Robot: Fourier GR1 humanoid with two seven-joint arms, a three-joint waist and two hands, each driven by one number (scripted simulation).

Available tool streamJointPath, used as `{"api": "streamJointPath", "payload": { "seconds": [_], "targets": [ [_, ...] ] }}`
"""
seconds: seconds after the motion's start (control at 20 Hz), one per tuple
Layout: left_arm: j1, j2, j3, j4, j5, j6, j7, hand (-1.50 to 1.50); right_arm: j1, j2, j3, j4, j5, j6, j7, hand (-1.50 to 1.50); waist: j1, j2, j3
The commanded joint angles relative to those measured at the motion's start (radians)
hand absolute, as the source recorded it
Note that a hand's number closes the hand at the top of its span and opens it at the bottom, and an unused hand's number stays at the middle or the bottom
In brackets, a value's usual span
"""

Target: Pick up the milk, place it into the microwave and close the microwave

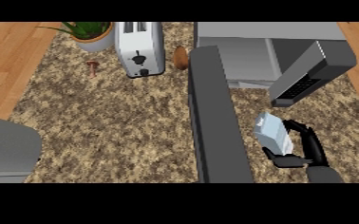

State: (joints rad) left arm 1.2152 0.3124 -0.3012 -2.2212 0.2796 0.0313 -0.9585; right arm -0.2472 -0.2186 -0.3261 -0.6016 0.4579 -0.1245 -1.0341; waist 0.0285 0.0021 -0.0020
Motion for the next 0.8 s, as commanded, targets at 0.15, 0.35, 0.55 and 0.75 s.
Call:
{"api": "streamJointPath", "payload": {
  "seconds": [0.15,0.35,0.55,0.75],
  "targets": [
    [-0.007,-0.001,-0.046,-0.008,-0.019,-0.013,0.007,-1.5,-0.242,0.02,0.027,0.168,0.036,0.002,-0.04,1.5,0.035,0.013,0.008],
    [0.015,0.014,-0.005,-0.02,0.023,-0.03,-0.002,-1.5,-0.247,0.029,0.035,0.209,0.032,0.03,-0.147,1.5,0.018,0.008,0.006],
    [0.036,0.032,0.026,-0.015,0.046,-0.052,-0.015,-1.5,-0.27,0.059,0.073,0.175,0.01,0.17,-0.129,1.5,0.002,-0.002,0.004],
    [0.024,0.041,0.098,0.044,0.094,-0.081,-0.043,-1.5,-0.329,0.093,0.104,0.119,0.024,0.089,-0.058,1.5,-0.005,-0.005,0.002]
  ]
}}
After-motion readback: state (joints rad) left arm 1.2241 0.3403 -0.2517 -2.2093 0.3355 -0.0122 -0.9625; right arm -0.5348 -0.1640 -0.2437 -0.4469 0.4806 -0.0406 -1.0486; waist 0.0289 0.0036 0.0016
